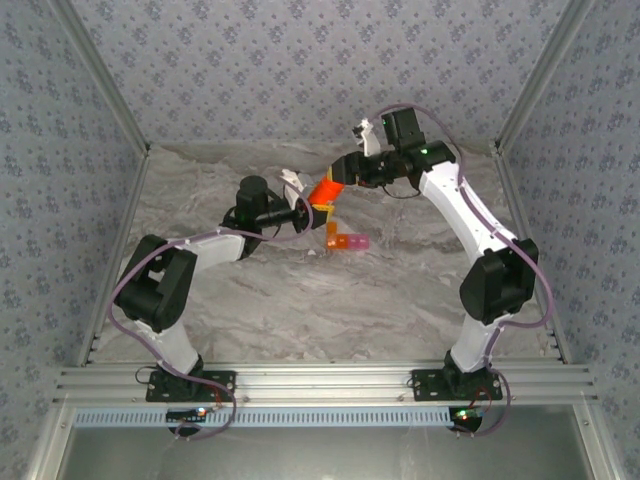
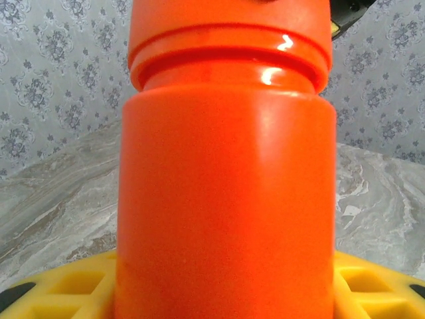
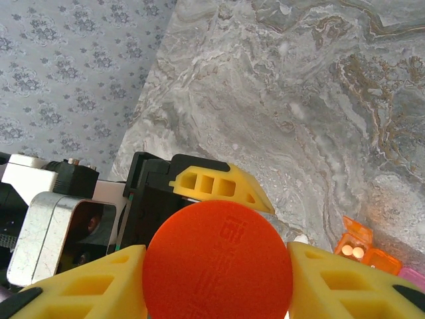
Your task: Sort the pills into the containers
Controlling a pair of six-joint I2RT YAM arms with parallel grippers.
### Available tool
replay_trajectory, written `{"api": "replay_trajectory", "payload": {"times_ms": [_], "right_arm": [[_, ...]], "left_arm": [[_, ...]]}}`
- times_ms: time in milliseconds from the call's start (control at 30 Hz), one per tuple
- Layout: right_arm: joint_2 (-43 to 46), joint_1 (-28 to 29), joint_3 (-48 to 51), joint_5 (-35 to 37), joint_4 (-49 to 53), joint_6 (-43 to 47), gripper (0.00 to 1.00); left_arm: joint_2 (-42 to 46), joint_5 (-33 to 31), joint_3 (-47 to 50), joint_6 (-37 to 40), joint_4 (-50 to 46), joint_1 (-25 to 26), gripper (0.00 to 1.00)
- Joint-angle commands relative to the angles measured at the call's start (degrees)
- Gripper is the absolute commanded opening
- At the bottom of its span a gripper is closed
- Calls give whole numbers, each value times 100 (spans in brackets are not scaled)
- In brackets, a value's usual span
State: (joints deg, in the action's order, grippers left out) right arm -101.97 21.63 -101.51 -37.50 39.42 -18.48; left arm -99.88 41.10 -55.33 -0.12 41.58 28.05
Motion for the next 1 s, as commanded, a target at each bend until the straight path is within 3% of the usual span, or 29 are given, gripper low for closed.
{"api": "replay_trajectory", "payload": {"times_ms": [0, 200, 467, 967], "right_arm": [[-69, 49, -14, -153, -38, -250, 48], [-121, 156, 48, 177, -57, -939, 46], [-57, 569, 333, 1028, -126, -1509, 46], [-103, 548, 237, 868, -92, -1702, 50]], "left_arm": [[71, 153, -61, 57, 213, 18, 0], [246, -404, -75, 669, -237, 273, 0], [223, -863, -92, 790, -203, 490, 0], [91, -927, -92, 612, -46, 493, 0]]}}
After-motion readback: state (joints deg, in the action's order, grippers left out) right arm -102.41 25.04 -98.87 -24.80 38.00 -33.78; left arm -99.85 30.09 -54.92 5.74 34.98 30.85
